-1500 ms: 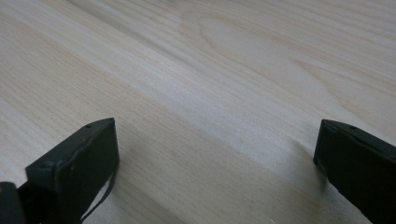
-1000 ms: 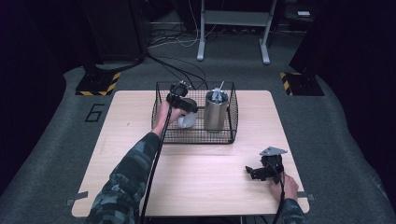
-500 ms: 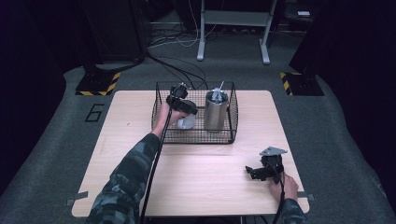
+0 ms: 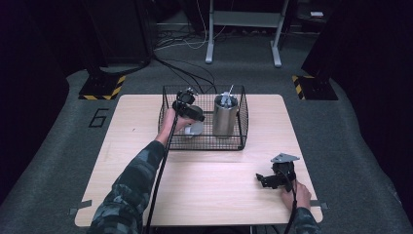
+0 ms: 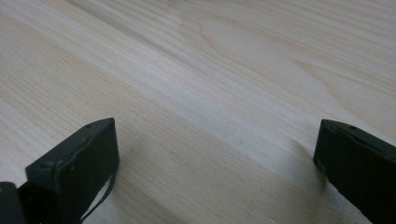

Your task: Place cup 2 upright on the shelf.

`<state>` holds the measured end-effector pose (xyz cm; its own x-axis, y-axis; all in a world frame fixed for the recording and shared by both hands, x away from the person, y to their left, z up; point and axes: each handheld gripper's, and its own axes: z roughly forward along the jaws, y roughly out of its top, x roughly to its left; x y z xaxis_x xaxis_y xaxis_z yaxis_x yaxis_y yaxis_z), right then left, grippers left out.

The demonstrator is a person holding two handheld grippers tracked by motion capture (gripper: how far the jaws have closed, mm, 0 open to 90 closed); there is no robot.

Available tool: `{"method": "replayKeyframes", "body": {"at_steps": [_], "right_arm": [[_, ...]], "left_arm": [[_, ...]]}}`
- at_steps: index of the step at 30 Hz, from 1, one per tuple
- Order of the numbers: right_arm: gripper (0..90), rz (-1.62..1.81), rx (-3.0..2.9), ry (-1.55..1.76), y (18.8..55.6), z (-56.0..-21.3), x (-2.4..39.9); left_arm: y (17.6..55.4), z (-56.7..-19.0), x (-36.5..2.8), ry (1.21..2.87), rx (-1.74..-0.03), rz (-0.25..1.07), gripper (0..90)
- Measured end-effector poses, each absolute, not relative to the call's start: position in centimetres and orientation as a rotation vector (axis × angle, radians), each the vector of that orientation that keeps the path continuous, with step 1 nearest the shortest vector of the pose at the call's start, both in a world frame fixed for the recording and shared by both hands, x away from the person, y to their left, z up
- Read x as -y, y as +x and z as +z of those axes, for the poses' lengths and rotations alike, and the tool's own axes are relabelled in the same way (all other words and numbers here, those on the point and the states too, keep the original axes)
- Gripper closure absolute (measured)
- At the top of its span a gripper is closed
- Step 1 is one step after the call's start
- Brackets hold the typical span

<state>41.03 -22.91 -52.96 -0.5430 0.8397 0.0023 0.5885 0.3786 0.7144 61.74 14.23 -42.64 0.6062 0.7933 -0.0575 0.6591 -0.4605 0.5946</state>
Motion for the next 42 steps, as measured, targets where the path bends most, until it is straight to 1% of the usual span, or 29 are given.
{"method": "replayKeyframes", "body": {"at_steps": [4,7,13,14,19,29,42], "right_arm": [[0.0,0.961,-2.283,1.243,41.0,-53.0,22.9],[0.0,0.963,-2.278,1.245,41.0,-53.0,22.9],[0.0,0.961,-2.282,1.243,41.0,-53.0,22.9],[0.0,0.961,-2.283,1.243,41.0,-53.0,22.9],[0.0,0.961,-2.282,1.243,41.0,-53.0,22.9],[0.0,0.961,-2.282,1.243,41.0,-53.0,22.9],[0.0,0.960,-2.284,1.242,41.0,-53.0,22.9]], "left_arm": [[61.6,-42.2,-14.4,2.227,-1.148,0.282,3.6],[61.4,-41.6,-14.6,2.214,-1.139,0.301,0.3],[60.5,-39.7,-15.1,2.153,-1.107,0.326,0.2],[60.3,-39.4,-15.2,2.168,-1.090,0.331,0.2],[59.1,-38.1,-15.4,2.142,-1.061,0.341,0.1],[55.3,-36.1,-16.2,2.165,-0.990,0.387,0.1],[49.9,-35.6,-17.5,2.182,-0.870,0.426,0.1]]}}
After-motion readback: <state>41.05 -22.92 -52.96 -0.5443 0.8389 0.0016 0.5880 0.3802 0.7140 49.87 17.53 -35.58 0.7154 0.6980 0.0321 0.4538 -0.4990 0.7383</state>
